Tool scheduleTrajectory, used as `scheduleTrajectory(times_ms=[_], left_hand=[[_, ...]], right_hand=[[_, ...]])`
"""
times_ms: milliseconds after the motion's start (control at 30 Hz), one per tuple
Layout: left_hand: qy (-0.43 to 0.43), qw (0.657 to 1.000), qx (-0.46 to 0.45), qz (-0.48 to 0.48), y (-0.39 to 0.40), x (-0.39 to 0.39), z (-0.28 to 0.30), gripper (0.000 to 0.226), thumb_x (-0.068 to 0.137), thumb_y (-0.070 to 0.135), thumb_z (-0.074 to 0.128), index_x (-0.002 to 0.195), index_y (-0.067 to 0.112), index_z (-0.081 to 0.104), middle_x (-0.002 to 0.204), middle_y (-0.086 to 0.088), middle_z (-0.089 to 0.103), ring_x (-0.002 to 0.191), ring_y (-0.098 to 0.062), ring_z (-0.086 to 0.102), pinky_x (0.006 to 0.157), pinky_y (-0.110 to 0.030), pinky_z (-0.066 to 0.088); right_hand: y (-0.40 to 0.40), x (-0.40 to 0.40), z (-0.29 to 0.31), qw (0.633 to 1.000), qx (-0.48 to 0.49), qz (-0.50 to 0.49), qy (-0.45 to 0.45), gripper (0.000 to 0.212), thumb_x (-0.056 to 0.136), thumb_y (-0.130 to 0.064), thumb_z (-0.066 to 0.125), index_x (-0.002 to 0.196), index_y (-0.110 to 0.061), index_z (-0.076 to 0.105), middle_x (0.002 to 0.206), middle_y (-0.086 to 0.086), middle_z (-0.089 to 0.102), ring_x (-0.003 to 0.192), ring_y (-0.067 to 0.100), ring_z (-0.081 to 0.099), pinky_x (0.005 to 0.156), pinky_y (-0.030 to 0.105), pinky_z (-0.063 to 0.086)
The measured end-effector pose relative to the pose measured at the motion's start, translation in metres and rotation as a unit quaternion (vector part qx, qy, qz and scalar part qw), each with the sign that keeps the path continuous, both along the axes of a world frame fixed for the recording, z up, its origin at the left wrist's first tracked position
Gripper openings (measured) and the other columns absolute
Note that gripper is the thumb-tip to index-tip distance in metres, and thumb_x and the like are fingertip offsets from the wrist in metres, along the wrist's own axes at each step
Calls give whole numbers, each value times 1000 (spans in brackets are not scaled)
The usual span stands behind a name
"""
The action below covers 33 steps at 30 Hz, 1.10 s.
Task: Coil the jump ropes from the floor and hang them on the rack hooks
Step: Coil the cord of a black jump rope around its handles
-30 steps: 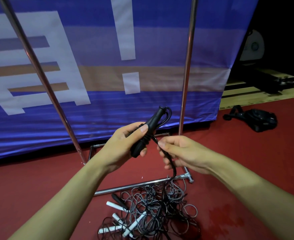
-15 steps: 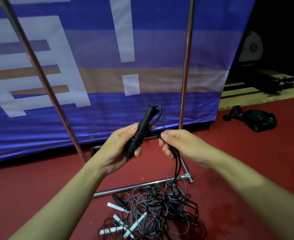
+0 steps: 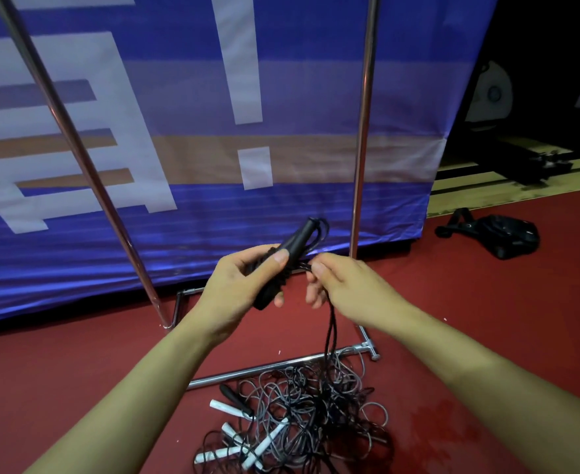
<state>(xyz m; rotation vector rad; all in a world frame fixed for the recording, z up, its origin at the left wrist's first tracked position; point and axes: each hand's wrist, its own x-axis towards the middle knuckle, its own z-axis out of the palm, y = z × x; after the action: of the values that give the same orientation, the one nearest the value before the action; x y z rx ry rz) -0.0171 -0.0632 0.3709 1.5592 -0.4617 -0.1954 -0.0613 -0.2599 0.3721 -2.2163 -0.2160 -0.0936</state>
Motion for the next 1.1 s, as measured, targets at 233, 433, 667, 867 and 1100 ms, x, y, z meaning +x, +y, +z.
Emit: scheduleTrajectory(times_ms=[233, 433, 667, 867, 1100], left_hand=[[-104, 984, 141, 26, -5, 7, -7, 19, 94, 25, 75, 107, 16, 66, 81, -12, 73, 57, -21, 70, 60, -22, 51], [-121, 970, 208, 30, -2, 8, -12, 20, 97, 28, 71, 108, 17, 58, 82, -2, 76, 63, -11, 73, 60, -17, 49], [-49, 989, 122, 61, -2, 9, -9, 28, 94, 17, 75, 112, 5, 57, 89, -13, 76, 59, -12, 68, 52, -27, 53], [-144, 958, 240, 64, -1, 14, -22, 33, 90, 23, 80, 114, 18, 58, 82, 5, 73, 62, 2, 65, 64, -12, 45], [-111, 936, 323, -88, -2, 4, -12, 37, 78, 44, 88, 105, 23, 73, 84, -2, 77, 71, -12, 74, 73, -29, 59]], right_hand=[[-5, -5, 9, 990, -139, -16, 30, 8, 99, -32, 56, 95, -27, 51, 66, -16, 70, 60, -4, 57, 63, 29, 47], [-7, -8, 4, 974, -211, -74, -47, 14, 99, -46, 59, 95, -33, 58, 91, -11, 58, 86, 18, 60, 77, 39, 50], [3, -8, 10, 954, -270, -95, -91, 26, 100, -53, 49, 111, -31, 42, 88, -8, 72, 88, 26, 69, 75, 42, 53], [-2, -4, 10, 973, -207, -23, 99, 30, 107, -35, 45, 82, -24, 56, 73, -11, 73, 56, -11, 54, 60, 15, 39], [4, -13, 21, 954, -294, -43, 36, 30, 109, -39, 37, 89, -22, 52, 77, 0, 56, 84, 34, 62, 66, 37, 41]])
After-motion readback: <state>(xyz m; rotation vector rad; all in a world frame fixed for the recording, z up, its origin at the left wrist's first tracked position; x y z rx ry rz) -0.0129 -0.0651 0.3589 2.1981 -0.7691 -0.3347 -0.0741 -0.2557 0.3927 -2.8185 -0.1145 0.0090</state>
